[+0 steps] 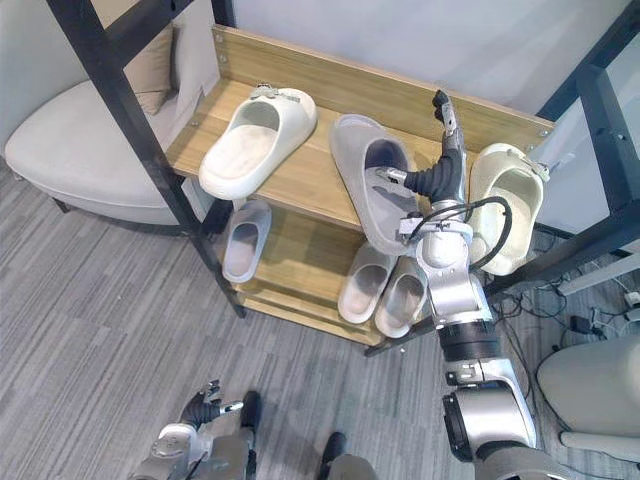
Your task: Organize the slippers on the shoe rack
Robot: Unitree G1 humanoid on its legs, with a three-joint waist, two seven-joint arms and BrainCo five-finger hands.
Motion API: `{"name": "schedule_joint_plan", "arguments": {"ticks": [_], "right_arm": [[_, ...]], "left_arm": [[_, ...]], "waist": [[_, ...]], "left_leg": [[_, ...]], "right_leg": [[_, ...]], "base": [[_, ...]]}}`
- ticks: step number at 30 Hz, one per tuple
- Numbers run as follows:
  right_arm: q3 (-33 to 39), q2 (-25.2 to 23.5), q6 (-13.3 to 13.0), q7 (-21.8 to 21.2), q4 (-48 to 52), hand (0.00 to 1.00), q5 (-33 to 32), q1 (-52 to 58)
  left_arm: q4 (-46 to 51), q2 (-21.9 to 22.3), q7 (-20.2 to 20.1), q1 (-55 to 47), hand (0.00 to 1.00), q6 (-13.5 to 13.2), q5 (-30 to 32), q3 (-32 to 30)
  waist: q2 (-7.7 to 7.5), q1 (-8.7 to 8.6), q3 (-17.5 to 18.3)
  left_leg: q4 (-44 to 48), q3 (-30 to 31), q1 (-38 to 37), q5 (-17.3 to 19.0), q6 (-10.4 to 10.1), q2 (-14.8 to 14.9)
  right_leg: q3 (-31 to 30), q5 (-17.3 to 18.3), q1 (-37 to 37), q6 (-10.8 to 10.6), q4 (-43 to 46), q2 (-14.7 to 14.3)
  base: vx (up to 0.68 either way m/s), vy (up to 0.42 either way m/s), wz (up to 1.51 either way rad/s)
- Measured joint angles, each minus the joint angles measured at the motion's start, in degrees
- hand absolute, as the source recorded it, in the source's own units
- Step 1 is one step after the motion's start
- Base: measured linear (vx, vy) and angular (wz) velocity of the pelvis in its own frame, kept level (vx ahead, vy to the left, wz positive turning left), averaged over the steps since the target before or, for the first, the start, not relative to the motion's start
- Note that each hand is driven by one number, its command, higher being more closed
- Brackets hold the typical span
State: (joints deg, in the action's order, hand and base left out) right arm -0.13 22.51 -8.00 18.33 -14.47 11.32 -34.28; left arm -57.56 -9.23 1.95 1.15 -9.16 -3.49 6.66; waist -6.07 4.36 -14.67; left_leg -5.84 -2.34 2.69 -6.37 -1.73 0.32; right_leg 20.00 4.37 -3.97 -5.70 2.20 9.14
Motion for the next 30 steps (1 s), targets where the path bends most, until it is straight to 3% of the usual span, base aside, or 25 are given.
{"name": "schedule_joint_plan", "arguments": {"ticks": [15,30], "right_arm": [[-0.8,0.0,-0.6,-3.7,-3.8,0.0,-0.1,0.7],[-12.8,4.7,-0.4,-9.5,-15.2,0.0,0.0,-11.0]], "left_arm": [[-1.1,0.3,-0.1,-0.3,0.0,0.1,0.0,0.3],[-1.6,0.0,-0.1,-0.2,0.0,0.0,-0.1,1.2]], "waist": [[0.67,0.0,1.8],[0.64,-0.55,2.0]], "left_leg": [[-0.1,0.1,0.1,0.0,0.0,-0.1],[-0.4,0.3,0.4,-0.2,0.1,0.1]], "right_leg": [[0.1,0.0,-0.1,0.0,-0.4,0.0],[0.1,0.0,0.0,0.0,-0.4,-0.2]], "base": [[0.0,0.0,0.0],[0.0,0.0,0.0]]}}
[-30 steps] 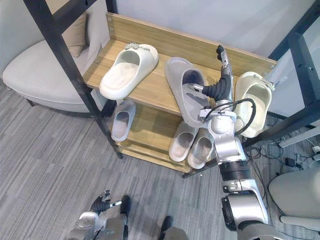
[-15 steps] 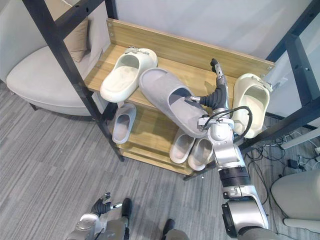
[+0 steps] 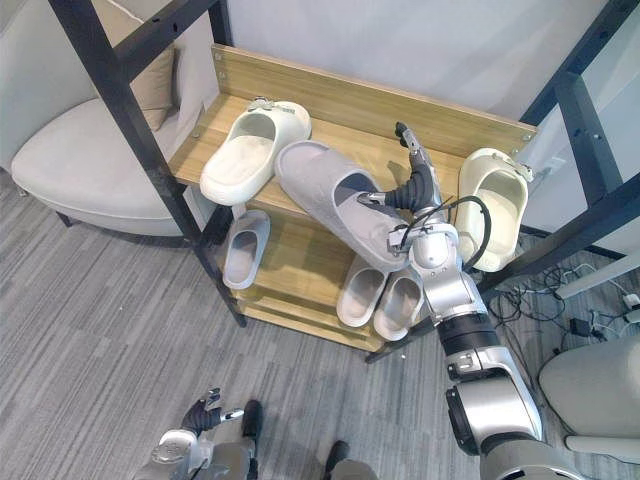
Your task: Organize the slippers on the shoe rack
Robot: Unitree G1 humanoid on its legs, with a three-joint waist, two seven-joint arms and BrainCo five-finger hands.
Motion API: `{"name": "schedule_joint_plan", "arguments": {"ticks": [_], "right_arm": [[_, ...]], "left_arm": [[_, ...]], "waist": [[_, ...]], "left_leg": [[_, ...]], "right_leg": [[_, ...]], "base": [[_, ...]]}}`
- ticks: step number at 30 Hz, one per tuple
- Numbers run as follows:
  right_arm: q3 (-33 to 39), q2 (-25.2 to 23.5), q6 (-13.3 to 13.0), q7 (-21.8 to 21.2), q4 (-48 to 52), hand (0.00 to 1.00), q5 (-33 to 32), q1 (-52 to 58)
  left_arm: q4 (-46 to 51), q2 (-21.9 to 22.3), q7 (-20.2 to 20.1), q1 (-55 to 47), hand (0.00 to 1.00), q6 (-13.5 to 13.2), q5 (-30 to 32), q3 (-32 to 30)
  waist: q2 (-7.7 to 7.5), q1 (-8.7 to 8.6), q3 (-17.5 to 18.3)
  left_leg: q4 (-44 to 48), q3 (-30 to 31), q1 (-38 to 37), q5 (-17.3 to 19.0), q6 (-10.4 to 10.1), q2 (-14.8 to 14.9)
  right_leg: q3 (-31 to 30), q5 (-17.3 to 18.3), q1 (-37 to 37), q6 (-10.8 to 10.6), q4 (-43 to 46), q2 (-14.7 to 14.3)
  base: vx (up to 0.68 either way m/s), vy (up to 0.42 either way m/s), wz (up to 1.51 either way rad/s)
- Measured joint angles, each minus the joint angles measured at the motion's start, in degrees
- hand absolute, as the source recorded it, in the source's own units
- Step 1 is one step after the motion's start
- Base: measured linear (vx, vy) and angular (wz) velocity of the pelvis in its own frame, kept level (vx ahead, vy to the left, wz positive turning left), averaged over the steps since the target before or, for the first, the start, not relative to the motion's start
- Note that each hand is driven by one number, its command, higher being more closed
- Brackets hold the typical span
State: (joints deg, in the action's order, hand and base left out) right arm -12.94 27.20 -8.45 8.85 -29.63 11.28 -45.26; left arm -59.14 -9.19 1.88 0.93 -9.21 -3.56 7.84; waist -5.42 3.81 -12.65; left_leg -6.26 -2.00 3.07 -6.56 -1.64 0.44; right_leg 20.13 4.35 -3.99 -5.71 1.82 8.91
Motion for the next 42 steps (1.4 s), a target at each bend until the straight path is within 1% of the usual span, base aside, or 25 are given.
{"name": "schedule_joint_plan", "arguments": {"ticks": [3,4,7,8,11,14,20,22,25,28,29,30,32,33,34,35,37,38,39,42], "right_arm": [[-2.7,0.2,0.1,-1.3,-2.1,0.0,0.2,-3.3],[-3.6,0.2,0.2,-1.7,-3.0,1.0,0.2,-4.4],[-5.8,0.2,0.4,-2.6,-4.5,1.0,1.7,-7.0],[-8.1,0.5,0.6,-3.1,-5.6,1.0,2.4,-9.1],[-11.0,0.5,0.6,-3.9,-6.4,1.0,3.0,-11.3],[-11.6,0.5,0.6,-3.5,-7.6,1.0,3.4,-12.2],[-12.0,0.4,0.6,-3.3,-7.6,1.0,3.0,-12.4],[-10.5,0.1,0.6,-3.2,-6.7,1.0,2.1,-10.8],[-7.1,0.0,0.5,-3.2,-2.3,1.0,1.6,-6.9],[-3.2,-0.1,0.5,-3.1,4.8,1.0,1.1,-1.3],[-1.1,-0.3,0.3,-2.7,9.0,1.0,1.1,1.9],[-0.7,-0.4,0.1,-2.6,9.8,1.0,1.0,2.7],[1.9,-2.0,-0.1,-1.5,15.7,1.0,1.0,8.8],[2.2,-2.3,-0.1,-1.4,16.5,1.0,1.0,9.7],[3.0,-2.9,-0.1,-1.2,19.7,1.0,1.0,13.2],[4.0,-3.4,-0.1,-1.1,22.9,1.0,1.0,16.9],[4.4,-3.9,-0.1,-1.0,25.8,1.0,1.0,19.9],[4.5,-4.8,-0.6,-1.0,29.4,1.0,0.8,23.0],[4.5,-5.5,-1.5,-1.0,32.7,1.0,-0.1,25.7],[4.2,-7.4,-3.4,-1.4,36.9,1.0,-0.8,30.7]], "left_arm": [[0.1,0.0,-0.1,0.1,0.0,0.0,0.0,0.1],[0.1,0.0,-0.1,0.1,0.0,0.0,0.0,0.1],[0.3,0.0,-0.1,0.1,0.0,-0.1,0.0,0.1],[0.5,-0.1,-0.1,0.4,0.0,-0.1,0.0,0.6],[0.5,-0.1,-0.7,0.8,0.0,-0.1,0.0,1.1],[0.6,-0.1,-1.0,0.8,0.0,-0.1,0.0,1.1],[0.6,-0.2,-1.0,0.8,0.0,0.0,0.0,1.1],[0.6,-0.2,-1.0,0.8,0.0,0.0,0.0,1.1],[0.9,-0.2,-1.0,0.8,0.0,0.1,0.0,0.9],[1.1,-0.2,-1.0,0.7,0.0,0.2,0.0,0.6],[1.1,-0.2,-1.0,0.6,0.0,0.3,0.0,0.4],[1.1,-0.2,-1.0,0.6,0.0,0.4,0.0,0.4],[1.1,-0.2,-1.0,0.2,0.0,0.9,0.1,0.0],[1.1,-0.3,-1.0,0.0,0.0,0.9,0.1,0.0],[1.0,-0.3,-1.0,-0.1,0.0,1.0,0.1,0.0],[0.9,-0.4,-1.1,-0.2,0.0,1.0,0.2,0.0],[0.5,-0.4,-1.1,-0.2,0.0,1.0,0.2,0.0],[0.0,-0.4,-1.1,-0.2,0.0,1.0,0.3,0.0],[-0.1,-0.3,-1.2,-0.2,0.0,1.0,1.1,0.1],[-0.2,-0.4,-1.3,-0.2,0.0,1.0,1.6,0.6]], "waist": [[-0.04,0.26,0.0],[-0.09,0.31,0.0],[-0.18,0.78,0.0],[-0.26,1.26,0.0],[-0.29,2.04,0.0],[-0.45,2.48,0.1],[-0.63,2.48,0.1],[-0.67,2.44,0.1],[-0.76,2.29,0.1],[-0.87,2.07,0.1],[-0.87,1.8,0.1],[-0.87,1.69,0.1],[-0.87,0.54,0.1],[-0.87,0.31,0.1],[-0.85,-0.49,0.1],[-0.84,-0.77,0.1],[-0.81,-1.02,0.1],[-0.65,-1.24,0.2],[-0.47,-1.82,0.3],[-0.41,-2.3,0.3]], "left_leg": [[0.0,0.2,0.2,0.0,0.0,0.0],[0.2,0.3,0.2,0.0,0.0,0.0],[0.3,0.6,0.5,-0.1,-0.1,0.0],[0.3,0.7,0.7,-0.1,-0.1,0.1],[0.3,0.9,0.9,-0.1,-0.1,0.3],[0.3,0.9,0.9,-0.1,-0.1,0.4],[0.3,1.1,0.8,-0.3,-0.2,0.1],[0.3,1.1,0.6,-0.3,-0.2,0.0],[0.3,1.0,0.5,-0.4,-0.2,-0.1],[0.3,0.8,0.4,-0.3,-0.2,-0.1],[0.3,0.7,0.3,-0.3,-0.2,-0.1],[0.3,0.6,0.2,-0.3,-0.2,-0.1],[0.3,-0.1,-0.2,-0.3,-0.2,0.0],[0.3,-0.1,-0.2,-0.3,-0.2,0.0],[0.3,-0.5,-0.3,-0.3,-0.2,0.3],[0.3,-1.0,-0.6,-0.3,-0.2,0.5],[0.3,-1.6,-1.0,-0.1,-0.2,0.7],[0.3,-2.3,-1.3,0.0,-0.3,0.9],[0.3,-2.4,-1.2,0.0,-0.3,1.0],[0.3,-2.8,-1.2,0.1,-0.4,1.2]], "right_leg": [[0.2,0.0,0.0,0.0,0.0,0.0],[0.2,0.0,0.0,0.0,0.0,-0.1],[0.6,0.0,0.1,0.0,-0.2,-0.1],[0.7,0.0,0.0,0.0,-0.1,-0.1],[0.8,0.0,0.0,0.0,-0.1,-0.2],[0.8,0.0,0.0,0.0,0.0,-0.1],[1.1,0.2,0.0,0.3,0.5,-0.1],[1.1,0.2,0.0,0.3,0.4,-0.1],[1.0,0.2,0.0,0.2,0.4,0.0],[0.8,0.2,0.0,0.2,0.4,0.1],[0.6,0.2,0.0,0.2,0.4,0.1],[0.6,0.2,-0.1,0.2,0.4,0.2],[-0.2,0.1,0.0,0.1,0.5,0.2],[-0.2,0.1,0.0,0.1,0.5,0.2],[-0.6,0.1,0.1,0.0,0.7,0.2],[-1.2,0.1,0.2,0.1,0.9,0.2],[-1.9,0.1,0.2,0.1,1.0,0.1],[-2.4,0.1,0.4,0.1,1.0,0.0],[-2.8,0.1,0.6,0.1,1.2,-0.1],[-3.1,0.1,1.1,0.1,1.7,-0.1]], "base": [[0.0,0.0,0.03],[0.0,0.0,0.07],[0.0,0.0,0.07],[0.0,0.0,0.05],[0.0,-0.001,0.03],[0.0,0.0,0.0],[-0.01,0.0,0.0],[-0.04,0.001,0.02],[0.0,0.0,-0.01],[0.0,0.0,-0.01],[0.0,0.0,-0.03],[0.0,0.0,-0.09],[-0.01,0.001,-0.14],[-0.02,-0.003,-0.13],[-0.03,-0.005,-0.16],[-0.03,-0.005,-0.18],[-0.04,0.0,-0.23],[-0.05,-0.001,-0.26],[-0.05,-0.003,-0.22],[-0.03,-0.003,-0.08]]}}
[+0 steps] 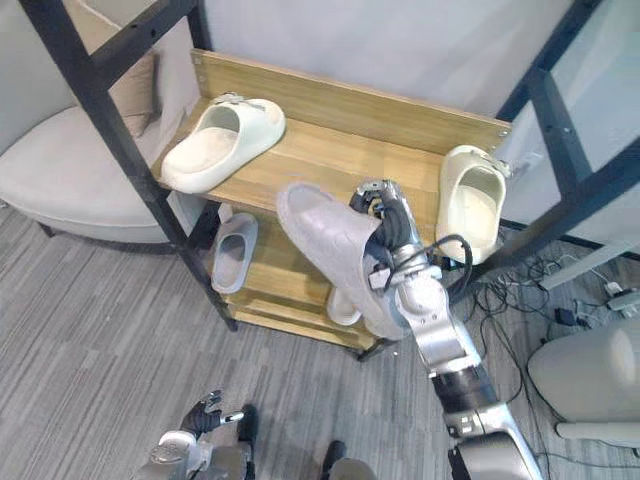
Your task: Organize the slippers on the shoe rack
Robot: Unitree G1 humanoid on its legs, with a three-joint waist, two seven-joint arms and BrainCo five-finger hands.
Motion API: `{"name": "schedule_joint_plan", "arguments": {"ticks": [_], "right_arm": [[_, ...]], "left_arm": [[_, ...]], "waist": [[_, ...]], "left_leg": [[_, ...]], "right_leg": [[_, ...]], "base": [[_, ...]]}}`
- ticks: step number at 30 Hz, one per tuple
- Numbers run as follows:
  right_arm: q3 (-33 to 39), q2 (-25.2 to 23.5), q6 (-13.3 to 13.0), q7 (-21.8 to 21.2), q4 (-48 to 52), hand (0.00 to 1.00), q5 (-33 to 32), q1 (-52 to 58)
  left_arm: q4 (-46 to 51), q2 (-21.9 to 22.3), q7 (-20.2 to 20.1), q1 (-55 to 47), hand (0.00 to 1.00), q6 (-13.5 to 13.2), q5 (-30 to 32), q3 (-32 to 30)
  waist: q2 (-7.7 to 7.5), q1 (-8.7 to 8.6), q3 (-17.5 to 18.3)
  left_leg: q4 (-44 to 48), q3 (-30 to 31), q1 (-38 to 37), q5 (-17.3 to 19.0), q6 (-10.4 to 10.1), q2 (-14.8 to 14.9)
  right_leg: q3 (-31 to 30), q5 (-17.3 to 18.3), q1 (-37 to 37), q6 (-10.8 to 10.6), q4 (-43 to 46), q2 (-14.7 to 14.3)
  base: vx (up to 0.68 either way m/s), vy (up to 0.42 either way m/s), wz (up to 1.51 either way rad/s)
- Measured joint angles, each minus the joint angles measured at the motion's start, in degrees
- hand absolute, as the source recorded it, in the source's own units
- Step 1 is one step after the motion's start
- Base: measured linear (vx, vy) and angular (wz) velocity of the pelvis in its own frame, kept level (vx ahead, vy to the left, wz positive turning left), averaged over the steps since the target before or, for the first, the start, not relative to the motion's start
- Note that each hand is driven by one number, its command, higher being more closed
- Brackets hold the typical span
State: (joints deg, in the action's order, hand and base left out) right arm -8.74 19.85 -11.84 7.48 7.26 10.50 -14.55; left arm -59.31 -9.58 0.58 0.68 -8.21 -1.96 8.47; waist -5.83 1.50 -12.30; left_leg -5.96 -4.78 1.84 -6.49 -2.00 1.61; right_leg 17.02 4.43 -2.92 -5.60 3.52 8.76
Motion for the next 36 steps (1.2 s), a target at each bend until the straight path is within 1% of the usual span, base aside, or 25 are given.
{"name": "schedule_joint_plan", "arguments": {"ticks": [5,8,9,10,11,12,13,14,15,16,17,18,21,23,24,25,26,28,29,30,31,32,33,34,36], "right_arm": [[-4.7,-2.9,-1.6,-2.5,2.1,1.0,-2.1,8.5],[-11.8,-4.6,-1.8,-5.0,-0.5,1.0,-2.1,12.3],[-12.4,-4.6,-1.9,-5.2,-1.0,1.0,-2.1,12.4],[-14.7,-4.6,-2.2,-5.8,-3.2,1.0,-2.1,12.3],[-16.3,-4.7,-2.4,-6.6,-6.0,1.0,-1.8,11.8],[-16.5,-4.7,-2.4,-6.8,-6.6,1.0,-1.7,11.6],[-17.2,-4.3,-2.3,-7.0,-9.3,1.0,-1.5,10.0],[-17.4,-4.0,-2.0,-7.0,-11.5,1.0,-1.3,7.8],[-17.4,-3.9,-2.0,-6.9,-11.8,1.0,-1.3,7.3],[-17.2,-3.8,-1.6,-6.7,-13.5,1.0,-0.8,4.7],[-16.8,-3.6,-1.6,-6.4,-15.2,1.0,0.2,2.0],[-16.5,-3.8,-1.6,-6.3,-15.8,1.0,0.7,1.1],[-12.7,-3.9,-0.5,-2.8,-18.0,1.0,2.1,-5.5],[-10.8,-3.9,-0.2,-1.0,-18.5,1.0,2.1,-7.6],[-9.1,-3.7,0.2,0.5,-19.8,1.0,2.1,-10.5],[-8.0,-3.3,0.7,2.3,-20.6,1.0,2.1,-13.4],[-7.5,-3.2,0.7,2.7,-20.7,1.0,2.1,-14.3],[-5.3,-1.2,0.9,4.7,-21.5,1.0,2.1,-20.2],[-3.8,0.6,1.2,5.2,-21.6,1.0,2.0,-23.0],[-1.9,2.7,1.5,6.1,-21.5,1.0,2.0,-25.3],[-1.1,3.5,1.7,6.5,-21.5,1.0,1.9,-26.0],[0.5,5.4,1.9,7.3,-21.4,1.0,1.8,-27.2],[0.7,5.7,1.9,7.4,-21.4,1.0,1.8,-27.5],[1.1,6.2,2.2,8.3,-21.3,1.0,1.0,-29.1],[1.1,6.1,2.3,9.2,-21.2,1.0,0.5,-31.1]], "left_arm": [[-1.0,0.0,-0.7,0.3,0.0,-0.2,0.8,0.7],[-1.4,0.2,-0.9,0.4,0.0,-0.2,1.1,2.1],[-1.4,0.3,-0.9,0.4,0.0,-0.3,1.2,2.2],[-1.3,0.4,-0.9,0.6,0.0,-0.4,1.4,2.3],[-1.2,0.4,-0.9,1.5,0.0,-0.6,1.4,2.8],[-1.1,0.4,-0.9,1.7,0.0,-0.7,1.4,2.8],[-0.9,0.7,-0.8,3.4,0.0,-1.5,1.3,2.8],[-0.9,1.4,-0.7,5.0,0.0,-1.6,0.7,2.8],[-0.9,1.4,-0.7,5.3,0.0,-1.7,0.6,2.8],[-0.5,1.4,-0.7,6.6,0.0,-2.3,-0.1,2.9],[0.7,1.2,-0.7,7.5,0.0,-2.7,-0.8,2.8],[1.2,1.1,-0.7,7.8,0.0,-2.7,-0.9,2.8],[4.5,-0.1,1.7,9.8,0.0,-4.9,-3.0,2.1],[5.6,-0.4,2.2,10.2,0.0,-5.7,-4.0,1.3],[7.0,-0.9,2.7,10.3,0.0,-6.8,-4.6,0.9],[7.5,-0.8,2.9,11.2,0.0,-7.4,-5.0,-0.8],[8.0,-0.7,3.1,11.3,0.0,-7.3,-5.0,-0.9],[16.6,-1.8,4.0,10.2,0.0,-5.8,-5.9,1.0],[25.5,-3.4,3.9,6.1,0.0,-5.8,-7.8,2.2],[35.7,-5.4,2.8,-0.2,0.0,-6.9,-10.1,2.3],[39.1,-5.9,1.6,-2.4,0.0,-7.4,-11.4,2.3],[45.9,-6.9,-0.8,-7.0,0.0,-8.5,-13.6,2.7],[47.2,-7.0,-1.3,-8.0,0.0,-8.7,-14.1,2.8],[52.2,-6.9,-3.2,-11.6,0.0,-9.8,-15.8,2.9],[55.9,-6.9,-4.1,-13.9,0.0,-10.3,-17.0,2.9]], "waist": [[0.16,-0.1,0.6],[0.99,-0.07,1.1],[1.13,-0.07,1.1],[1.65,0.27,0.7],[1.91,0.45,0.0],[1.99,0.45,-0.3],[3.41,0.55,-2.5],[4.93,0.55,-4.3],[5.19,0.54,-4.8],[6.13,0.55,-6.5],[6.37,0.58,-8.1],[6.43,0.62,-8.5],[6.6,1.26,-12.0],[6.59,1.4,-12.5],[6.63,1.47,-12.6],[6.67,1.72,-12.7],[6.67,1.73,-12.8],[7.36,1.72,-13.6],[7.83,1.89,-14.2],[8.21,2.58,-14.6],[8.57,2.97,-14.8],[9.39,3.99,-15.5],[9.56,4.25,-15.6],[9.95,5.09,-16.0],[10.21,5.76,-16.2]], "left_leg": [[0.0,0.2,0.0,0.0,0.0,-0.4],[0.0,0.2,0.1,0.1,-0.1,-0.5],[0.0,0.2,0.1,0.1,-0.1,-0.4],[0.5,-0.5,0.4,0.5,-0.1,-0.3],[6.4,-0.9,4.3,2.8,0.2,-0.5],[8.2,-1.0,5.4,3.7,0.3,-0.5],[18.5,-1.1,11.0,8.2,0.6,0.1],[25.9,-1.0,15.0,11.2,0.6,1.1],[27.3,-0.9,15.7,11.8,0.6,1.2],[32.4,-0.9,19.4,14.1,0.4,2.0],[36.4,-0.8,22.6,16.0,0.4,2.4],[37.5,-0.7,23.8,16.3,0.2,2.6],[43.3,-0.1,31.6,17.0,0.2,3.3],[47.1,0.2,34.7,18.2,0.1,3.8],[51.9,0.5,38.3,20.0,-0.1,4.2],[56.3,0.8,41.6,21.2,0.6,4.8],[57.8,0.8,42.7,21.7,0.7,4.9],[65.4,1.9,49.5,24.1,1.2,5.0],[69.0,2.5,53.3,25.3,1.3,4.9],[72.7,2.7,57.3,26.6,1.5,5.0],[74.0,2.9,58.5,27.0,1.3,5.0],[76.5,3.1,61.0,28.0,1.7,5.0],[77.0,3.0,61.6,28.1,1.7,5.0],[78.7,3.1,64.1,28.8,1.4,5.0],[80.2,3.1,67.0,28.8,1.3,5.0]], "right_leg": [[0.1,0.0,-0.3,-0.1,-0.5,0.2],[0.1,0.0,-0.3,-0.1,-0.5,0.2],[0.1,0.1,-0.2,-0.1,-0.3,0.3],[-0.4,1.4,1.8,0.0,2.9,0.8],[-1.3,3.4,5.7,0.1,8.7,2.1],[-1.5,3.7,6.4,0.2,9.8,2.3],[-1.9,5.5,9.3,0.3,15.2,2.9],[-2.1,7.6,11.9,0.5,19.6,3.1],[-2.2,8.0,12.4,0.5,20.7,3.2],[-2.3,10.1,15.7,0.8,25.4,3.5],[-2.4,12.5,19.3,1.0,29.6,3.9],[-2.4,13.1,20.5,1.1,30.8,3.9],[-2.8,14.6,28.1,1.9,37.8,4.5],[-3.0,15.9,31.2,2.1,41.6,5.2],[-3.3,17.4,34.3,2.4,46.1,5.6],[-3.7,18.8,37.3,2.5,50.2,6.0],[-3.7,19.2,38.4,2.5,51.6,6.2],[-4.2,22.2,44.4,2.5,59.3,7.3],[-4.6,23.7,47.8,2.3,63.0,7.8],[-5.1,25.2,51.7,2.2,67.1,8.4],[-5.3,25.8,52.9,2.2,68.4,8.5],[-5.5,26.9,55.1,2.2,71.0,9.2],[-5.6,27.2,55.7,2.1,71.5,9.4],[-6.0,28.1,58.2,2.0,73.5,9.6],[-6.1,28.7,60.9,2.1,75.3,10.0]], "base": [[0.0,0.0,0.0],[0.0,0.0,0.0],[-0.02,0.004,-0.09],[-0.08,0.003,-0.15],[-0.1,0.001,-0.16],[-0.12,-0.003,-0.1],[-0.17,0.006,-0.04],[-0.15,0.007,-0.04],[-0.2,0.014,-0.02],[-0.26,0.01,-0.01],[-0.26,0.01,0.0],[-0.29,-0.014,0.01],[-0.17,-0.028,-0.01],[-0.07,-0.025,0.03],[-0.1,-0.025,-0.02],[-0.08,-0.01,-0.05],[-0.06,0.013,-0.05],[-0.09,0.027,0.07],[-0.11,0.033,0.14],[-0.08,0.031,0.1],[-0.07,0.049,0.06],[-0.05,0.051,0.04],[-0.05,0.067,0.04],[-0.04,0.056,0.05],[-0.02,0.03,0.06]]}}
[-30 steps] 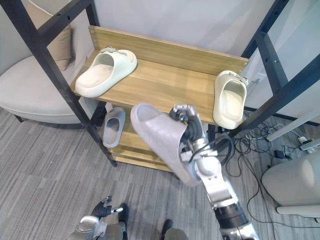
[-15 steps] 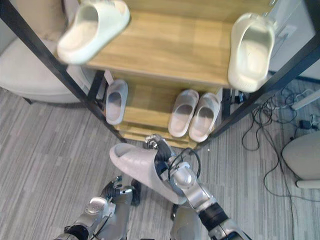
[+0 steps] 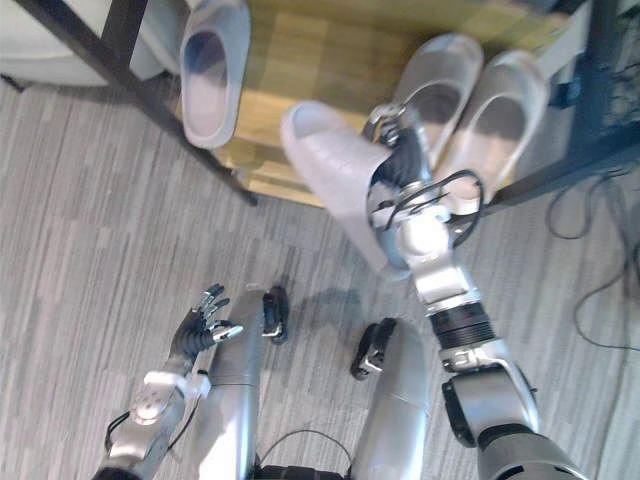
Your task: Organize the slippers on the shoe rack
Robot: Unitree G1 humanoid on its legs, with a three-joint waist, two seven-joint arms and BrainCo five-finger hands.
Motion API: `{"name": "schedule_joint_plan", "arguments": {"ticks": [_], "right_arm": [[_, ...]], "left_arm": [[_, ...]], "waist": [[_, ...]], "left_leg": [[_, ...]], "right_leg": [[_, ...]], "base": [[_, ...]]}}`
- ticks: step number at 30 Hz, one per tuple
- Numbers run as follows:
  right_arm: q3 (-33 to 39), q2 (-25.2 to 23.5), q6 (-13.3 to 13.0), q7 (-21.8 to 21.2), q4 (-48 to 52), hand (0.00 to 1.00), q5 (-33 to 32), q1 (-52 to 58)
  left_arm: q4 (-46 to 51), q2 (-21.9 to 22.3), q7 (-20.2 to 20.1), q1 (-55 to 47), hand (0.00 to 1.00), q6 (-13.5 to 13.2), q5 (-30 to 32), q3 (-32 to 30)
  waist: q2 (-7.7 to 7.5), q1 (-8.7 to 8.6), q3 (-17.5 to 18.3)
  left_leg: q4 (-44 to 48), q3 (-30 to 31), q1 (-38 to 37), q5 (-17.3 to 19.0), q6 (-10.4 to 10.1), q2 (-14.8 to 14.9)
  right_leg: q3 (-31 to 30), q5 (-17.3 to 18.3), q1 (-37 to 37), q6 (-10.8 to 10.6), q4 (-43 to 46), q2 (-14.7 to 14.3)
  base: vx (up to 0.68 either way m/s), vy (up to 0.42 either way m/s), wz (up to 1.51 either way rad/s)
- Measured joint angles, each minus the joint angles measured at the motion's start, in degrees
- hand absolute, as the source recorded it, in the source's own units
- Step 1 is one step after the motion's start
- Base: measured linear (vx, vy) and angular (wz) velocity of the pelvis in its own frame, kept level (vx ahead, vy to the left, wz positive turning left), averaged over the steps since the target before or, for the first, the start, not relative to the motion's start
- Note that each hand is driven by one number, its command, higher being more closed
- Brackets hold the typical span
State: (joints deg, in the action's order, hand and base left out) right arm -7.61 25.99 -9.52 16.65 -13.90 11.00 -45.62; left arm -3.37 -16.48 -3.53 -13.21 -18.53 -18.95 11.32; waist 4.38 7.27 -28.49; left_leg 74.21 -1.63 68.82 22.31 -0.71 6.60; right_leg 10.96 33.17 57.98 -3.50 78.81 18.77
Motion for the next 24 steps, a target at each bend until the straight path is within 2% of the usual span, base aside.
{"name": "schedule_joint_plan", "arguments": {"ticks": [2,8,19,24], "right_arm": [[0.0,0.0,0.6,1.6,0.0,1.0,-1.2,-3.1],[0.1,0.1,1.4,5.0,-3.7,1.0,-4.6,-11.0],[-0.8,3.2,1.6,7.2,-10.8,1.0,-7.4,-17.6],[-3.3,5.2,1.6,8.4,-15.1,1.0,-8.9,-21.5]], "left_arm": [[5.0,-0.1,-0.9,-2.8,0.0,-0.5,-1.5,-0.1],[11.4,0.4,-3.1,-6.9,0.0,-1.4,-3.2,0.1],[14.3,0.4,-4.2,-10.0,0.0,-2.6,-4.2,1.1],[14.3,1.5,-2.8,-10.1,0.0,-3.6,-3.7,2.5]], "waist": [[0.03,1.05,-0.1],[0.22,2.48,-1.5],[0.24,2.74,-1.5],[0.23,3.46,-1.5]], "left_leg": [[2.4,0.8,4.1,-0.1,-0.3,-0.1],[4.1,1.8,7.9,-0.1,-0.4,-0.4],[3.3,3.5,10.1,-0.8,-1.4,-2.7],[1.7,4.5,10.5,-2.7,-2.0,-3.6]], "right_leg": [[0.2,0.9,3.5,0.2,2.8,0.2],[1.4,2.1,6.2,-0.2,5.0,1.7],[4.2,2.7,6.1,-0.3,4.8,3.9],[5.9,2.7,5.7,-0.3,4.4,4.4]], "base": [[0.02,-0.013,0.1],[0.04,-0.035,0.1],[0.04,-0.011,0.13],[0.03,-0.033,0.15]]}}
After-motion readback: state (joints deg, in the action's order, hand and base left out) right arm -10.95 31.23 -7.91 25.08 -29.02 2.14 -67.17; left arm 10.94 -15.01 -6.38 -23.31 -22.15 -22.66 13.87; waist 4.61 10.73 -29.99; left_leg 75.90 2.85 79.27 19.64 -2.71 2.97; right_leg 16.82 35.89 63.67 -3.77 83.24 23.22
